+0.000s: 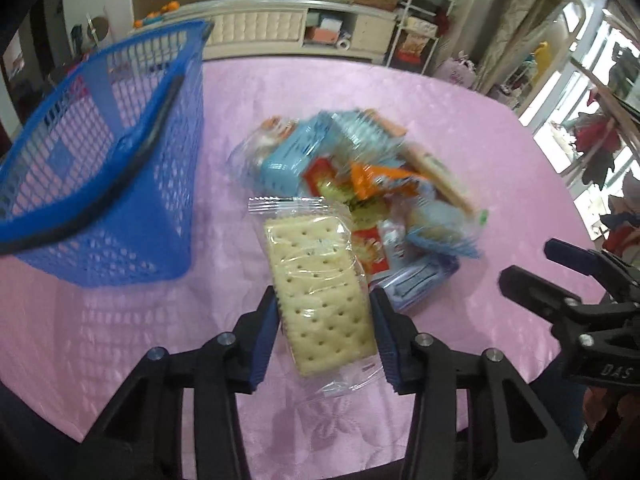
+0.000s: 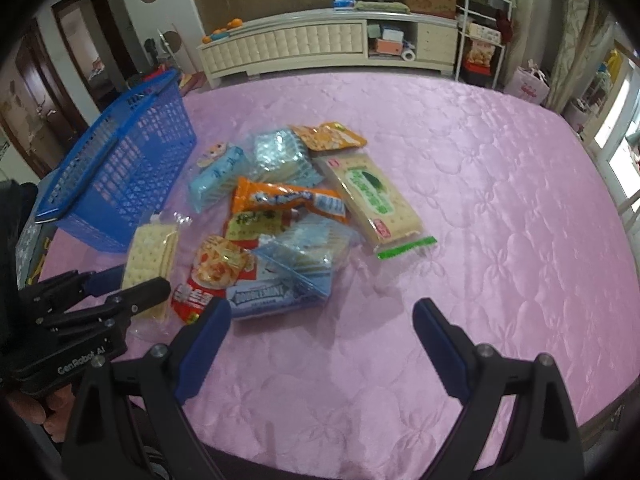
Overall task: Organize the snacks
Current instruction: 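Grasp the saltine cracker packet with the left tool while the right tool grasps a blue-striped bag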
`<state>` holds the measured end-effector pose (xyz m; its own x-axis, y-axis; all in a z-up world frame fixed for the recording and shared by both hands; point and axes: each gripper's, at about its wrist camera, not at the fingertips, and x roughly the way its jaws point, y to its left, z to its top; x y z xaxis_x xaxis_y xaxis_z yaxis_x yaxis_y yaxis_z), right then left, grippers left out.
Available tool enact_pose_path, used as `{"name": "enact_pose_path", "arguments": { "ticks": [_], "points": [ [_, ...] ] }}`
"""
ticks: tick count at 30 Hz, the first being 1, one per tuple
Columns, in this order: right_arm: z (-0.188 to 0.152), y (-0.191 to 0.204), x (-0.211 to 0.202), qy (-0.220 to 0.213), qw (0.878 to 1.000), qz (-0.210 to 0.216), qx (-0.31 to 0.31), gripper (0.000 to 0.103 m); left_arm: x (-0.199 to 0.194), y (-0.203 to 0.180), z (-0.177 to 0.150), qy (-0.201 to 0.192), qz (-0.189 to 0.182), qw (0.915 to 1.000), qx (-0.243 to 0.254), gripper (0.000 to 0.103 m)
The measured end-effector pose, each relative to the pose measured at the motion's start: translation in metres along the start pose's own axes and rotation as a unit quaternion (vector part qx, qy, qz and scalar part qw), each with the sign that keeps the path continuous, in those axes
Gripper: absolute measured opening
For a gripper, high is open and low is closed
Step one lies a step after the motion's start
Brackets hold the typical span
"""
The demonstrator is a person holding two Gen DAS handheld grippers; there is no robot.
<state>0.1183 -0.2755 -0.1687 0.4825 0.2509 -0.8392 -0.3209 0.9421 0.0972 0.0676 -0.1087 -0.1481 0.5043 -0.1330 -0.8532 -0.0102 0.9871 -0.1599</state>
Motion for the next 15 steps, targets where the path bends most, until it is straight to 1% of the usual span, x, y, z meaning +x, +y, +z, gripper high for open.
{"name": "enact_pose_path", "arguments": {
  "ticks": [4, 6, 8, 9, 13, 15],
  "points": [
    [0.009, -0.002, 0.002, 0.0, 1.0, 0.009, 0.001, 0.094, -0.011, -0.005, 0.007, -0.013, -0.009, 0.9997, 0.016, 0.042],
    [0.012, -0.002, 0.005, 0.003, 1.0, 0.012, 0.001, 0.087, -0.01, -0.007, 0.013, -0.016, -0.013, 0.9995, 0.024, 0.042],
    [0.016, -0.003, 0.011, 0.01, 1.0, 0.002, 0.008, 0.084, -0.008, -0.007, 0.017, -0.018, -0.013, 0.9993, 0.031, 0.042],
    [0.018, -0.005, 0.015, 0.013, 1.0, 0.004, 0.015, 0.084, -0.006, -0.008, 0.019, -0.019, -0.012, 0.9992, 0.035, 0.042],
    [0.026, -0.011, 0.03, 0.034, 0.997, 0.036, 0.06, 0.084, 0.007, -0.013, 0.031, -0.02, -0.007, 0.9984, 0.052, 0.042],
    [0.03, -0.012, 0.037, 0.039, 0.996, 0.039, 0.074, 0.084, 0.013, -0.018, 0.036, -0.02, -0.002, 0.9978, 0.063, 0.042]
  ]
}}
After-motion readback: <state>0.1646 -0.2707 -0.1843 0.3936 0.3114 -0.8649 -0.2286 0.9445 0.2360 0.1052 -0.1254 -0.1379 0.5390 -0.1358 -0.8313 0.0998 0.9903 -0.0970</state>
